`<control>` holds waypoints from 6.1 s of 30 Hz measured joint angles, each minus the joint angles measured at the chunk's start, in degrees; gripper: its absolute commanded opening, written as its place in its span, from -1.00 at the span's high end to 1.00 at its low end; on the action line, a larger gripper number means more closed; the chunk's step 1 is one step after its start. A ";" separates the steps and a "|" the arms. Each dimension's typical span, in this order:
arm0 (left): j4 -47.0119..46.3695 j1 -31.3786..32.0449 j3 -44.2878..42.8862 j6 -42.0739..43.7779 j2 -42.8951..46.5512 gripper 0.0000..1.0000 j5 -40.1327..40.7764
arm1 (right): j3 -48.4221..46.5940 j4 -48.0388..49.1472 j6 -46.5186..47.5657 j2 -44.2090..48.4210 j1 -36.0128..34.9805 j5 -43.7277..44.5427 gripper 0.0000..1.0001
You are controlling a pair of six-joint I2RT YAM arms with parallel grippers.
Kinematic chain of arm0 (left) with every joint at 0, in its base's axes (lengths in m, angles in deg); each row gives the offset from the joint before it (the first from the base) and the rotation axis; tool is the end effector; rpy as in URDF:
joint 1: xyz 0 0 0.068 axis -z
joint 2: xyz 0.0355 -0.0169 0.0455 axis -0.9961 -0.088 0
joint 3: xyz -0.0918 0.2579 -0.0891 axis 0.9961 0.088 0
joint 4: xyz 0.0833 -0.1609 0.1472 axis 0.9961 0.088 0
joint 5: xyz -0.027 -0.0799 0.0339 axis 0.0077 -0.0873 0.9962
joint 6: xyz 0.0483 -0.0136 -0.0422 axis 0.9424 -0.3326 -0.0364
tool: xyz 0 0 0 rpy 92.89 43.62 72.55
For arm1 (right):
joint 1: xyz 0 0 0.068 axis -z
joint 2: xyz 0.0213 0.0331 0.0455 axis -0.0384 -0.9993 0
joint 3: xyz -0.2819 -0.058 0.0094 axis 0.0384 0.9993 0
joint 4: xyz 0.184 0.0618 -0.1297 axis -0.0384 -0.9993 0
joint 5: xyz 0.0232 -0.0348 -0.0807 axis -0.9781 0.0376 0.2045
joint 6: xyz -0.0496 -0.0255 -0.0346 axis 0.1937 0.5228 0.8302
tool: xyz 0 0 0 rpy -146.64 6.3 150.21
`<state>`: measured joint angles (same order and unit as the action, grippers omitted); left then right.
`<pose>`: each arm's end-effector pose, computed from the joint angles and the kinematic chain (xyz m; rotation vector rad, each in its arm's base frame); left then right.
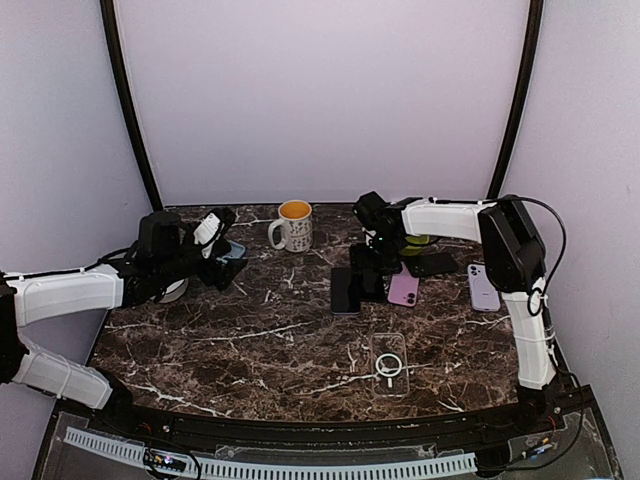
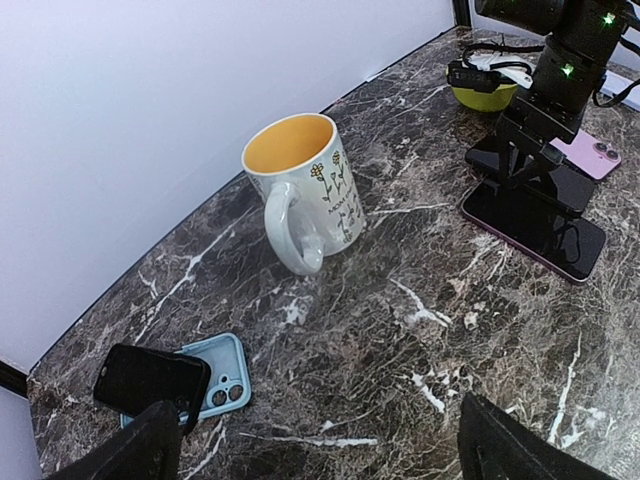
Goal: Put the phone into the phone case
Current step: Pick up the phone at the center of the board, then adjust the phone case at the corner of the board.
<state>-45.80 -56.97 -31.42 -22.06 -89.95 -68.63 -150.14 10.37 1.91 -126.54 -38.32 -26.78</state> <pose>0.2311 -0.1260 0.2741 0.7963 1.7064 -0.1517 0.3740 0.2671 0.1701 -0.0997 2.7614 0.1943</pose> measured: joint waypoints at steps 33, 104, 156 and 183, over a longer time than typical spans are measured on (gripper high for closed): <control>0.15 0.57 0.00 0.02 -0.20 -0.97 -3.28 | 21.14 18.58 7.93 24.39 0.13 -11.28 0.10; 4.57 31.65 -5.25 -46.45 -9.31 -0.85 9.40 | 41.51 -1.01 -41.33 36.57 -40.17 34.73 0.47; 15.30 23.02 -20.15 -37.70 -12.94 -0.97 14.16 | 45.33 4.31 -35.54 32.85 -36.46 27.32 0.60; 15.34 23.02 -20.15 -37.27 -13.03 -0.91 12.79 | 47.01 -4.94 -50.64 37.75 -34.82 30.45 0.62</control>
<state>-30.46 -33.95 -51.57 -59.33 -102.97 -55.85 -103.13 5.43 -48.73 -88.80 -73.14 3.66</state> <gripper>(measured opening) 0.975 0.722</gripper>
